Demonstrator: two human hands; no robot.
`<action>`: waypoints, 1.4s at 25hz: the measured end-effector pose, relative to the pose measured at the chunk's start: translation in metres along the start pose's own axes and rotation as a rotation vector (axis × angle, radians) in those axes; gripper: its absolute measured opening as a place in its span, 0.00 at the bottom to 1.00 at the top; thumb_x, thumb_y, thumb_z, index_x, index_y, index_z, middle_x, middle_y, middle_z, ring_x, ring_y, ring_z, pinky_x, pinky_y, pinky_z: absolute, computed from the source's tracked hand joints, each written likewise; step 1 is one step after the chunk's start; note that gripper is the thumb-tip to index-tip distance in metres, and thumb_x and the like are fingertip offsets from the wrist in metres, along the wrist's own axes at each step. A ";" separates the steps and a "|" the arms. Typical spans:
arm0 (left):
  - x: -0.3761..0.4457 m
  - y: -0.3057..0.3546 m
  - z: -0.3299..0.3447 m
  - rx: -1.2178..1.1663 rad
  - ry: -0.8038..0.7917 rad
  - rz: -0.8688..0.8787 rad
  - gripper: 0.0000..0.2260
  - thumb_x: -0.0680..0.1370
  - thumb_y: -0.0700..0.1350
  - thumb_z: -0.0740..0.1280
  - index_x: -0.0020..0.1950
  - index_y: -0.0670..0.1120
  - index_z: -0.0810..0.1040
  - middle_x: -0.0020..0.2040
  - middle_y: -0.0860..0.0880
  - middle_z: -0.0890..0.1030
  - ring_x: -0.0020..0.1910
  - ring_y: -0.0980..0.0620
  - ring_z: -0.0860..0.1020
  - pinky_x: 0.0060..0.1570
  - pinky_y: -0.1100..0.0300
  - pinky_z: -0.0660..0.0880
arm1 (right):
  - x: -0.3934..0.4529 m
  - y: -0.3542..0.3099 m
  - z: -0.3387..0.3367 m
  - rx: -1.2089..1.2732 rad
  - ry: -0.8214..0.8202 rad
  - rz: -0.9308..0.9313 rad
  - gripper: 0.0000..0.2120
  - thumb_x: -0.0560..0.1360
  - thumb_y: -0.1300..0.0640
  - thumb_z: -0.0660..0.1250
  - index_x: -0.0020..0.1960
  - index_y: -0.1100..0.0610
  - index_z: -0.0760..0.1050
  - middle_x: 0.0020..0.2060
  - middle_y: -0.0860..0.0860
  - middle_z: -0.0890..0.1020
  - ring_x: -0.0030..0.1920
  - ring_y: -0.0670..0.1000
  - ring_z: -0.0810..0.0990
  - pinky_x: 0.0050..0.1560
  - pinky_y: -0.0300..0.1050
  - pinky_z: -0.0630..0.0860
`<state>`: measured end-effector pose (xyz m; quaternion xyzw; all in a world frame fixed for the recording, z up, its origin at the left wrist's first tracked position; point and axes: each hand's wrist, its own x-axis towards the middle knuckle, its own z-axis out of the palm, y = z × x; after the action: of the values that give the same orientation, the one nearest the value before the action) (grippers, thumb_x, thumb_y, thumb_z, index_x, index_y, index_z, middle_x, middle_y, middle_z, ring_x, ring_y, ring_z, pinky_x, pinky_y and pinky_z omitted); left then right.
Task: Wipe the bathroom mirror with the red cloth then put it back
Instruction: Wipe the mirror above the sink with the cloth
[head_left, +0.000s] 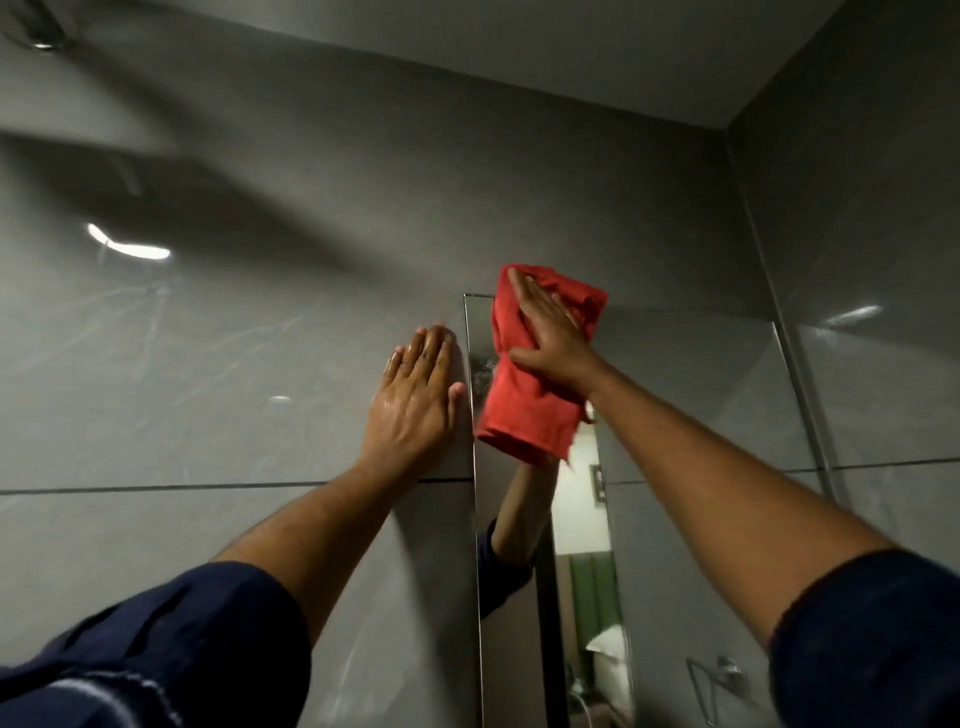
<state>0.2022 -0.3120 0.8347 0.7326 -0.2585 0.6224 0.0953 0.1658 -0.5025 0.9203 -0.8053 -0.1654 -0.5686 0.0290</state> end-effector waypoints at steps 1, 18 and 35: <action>-0.007 0.003 0.003 0.004 0.031 0.010 0.26 0.82 0.52 0.45 0.79 0.43 0.50 0.80 0.45 0.50 0.79 0.48 0.47 0.78 0.55 0.42 | 0.000 0.010 -0.010 0.026 -0.084 -0.058 0.49 0.65 0.48 0.67 0.77 0.52 0.42 0.78 0.52 0.45 0.78 0.53 0.47 0.78 0.56 0.47; -0.012 0.005 0.005 -0.057 0.097 -0.004 0.27 0.81 0.52 0.43 0.78 0.43 0.47 0.78 0.48 0.43 0.78 0.51 0.41 0.77 0.57 0.41 | -0.019 -0.015 0.029 0.182 0.455 0.239 0.27 0.80 0.53 0.52 0.77 0.57 0.49 0.78 0.54 0.54 0.77 0.52 0.54 0.73 0.43 0.53; -0.011 0.000 0.005 -0.114 0.155 -0.047 0.26 0.82 0.50 0.45 0.78 0.42 0.49 0.80 0.44 0.48 0.77 0.52 0.41 0.78 0.54 0.42 | -0.016 -0.033 0.040 0.004 0.224 -0.012 0.33 0.76 0.51 0.58 0.77 0.55 0.50 0.78 0.53 0.54 0.78 0.53 0.53 0.76 0.50 0.50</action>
<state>0.2057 -0.3115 0.8228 0.6815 -0.2680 0.6592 0.1711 0.1877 -0.4658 0.8866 -0.7357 -0.1672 -0.6548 0.0457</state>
